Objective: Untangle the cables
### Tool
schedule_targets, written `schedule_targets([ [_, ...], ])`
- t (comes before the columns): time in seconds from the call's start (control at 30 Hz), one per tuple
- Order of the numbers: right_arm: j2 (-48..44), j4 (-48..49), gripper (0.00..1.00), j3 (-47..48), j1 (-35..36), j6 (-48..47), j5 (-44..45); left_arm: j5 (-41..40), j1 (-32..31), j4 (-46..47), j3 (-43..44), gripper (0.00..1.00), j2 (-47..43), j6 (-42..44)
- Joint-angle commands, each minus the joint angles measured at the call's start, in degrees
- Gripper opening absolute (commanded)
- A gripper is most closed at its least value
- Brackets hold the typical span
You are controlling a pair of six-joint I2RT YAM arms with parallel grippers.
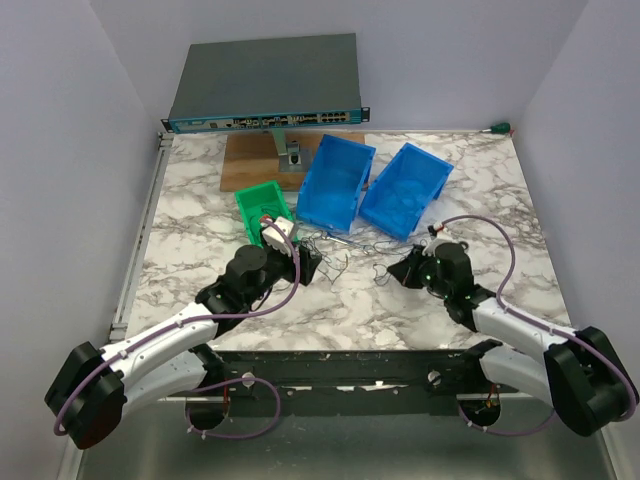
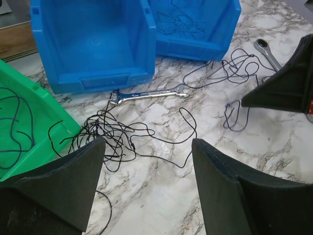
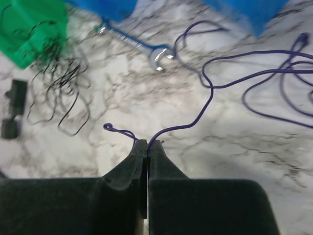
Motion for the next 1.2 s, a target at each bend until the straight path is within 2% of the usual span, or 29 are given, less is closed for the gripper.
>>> schedule_targets([
  [0.0,-2.7,14.8,0.01,-5.0,0.2,-0.8,-18.5,2.5,-0.3,3.7,-0.8,0.74,0.7,1.4],
  [0.2,-6.6,24.3,0.01,-8.3,0.4,1.6,-26.6,7.0,-0.3,5.1,-0.4,0.74,2.3,2.2],
  [0.47,-15.6,25.9,0.01,-11.7,0.4,2.1,-26.1,12.4,-0.3,5.2,1.4,0.74,5.4,2.7],
  [0.87,-20.0,18.9,0.01,-6.5,0.4,2.3,-24.5,16.7,-0.4,4.8,2.4,0.74,6.8,2.6],
  [1.17,-21.1,5.8,0.01,7.8,0.4,3.0,-22.1,18.7,-0.7,4.6,3.5,0.73,8.6,2.6],
])
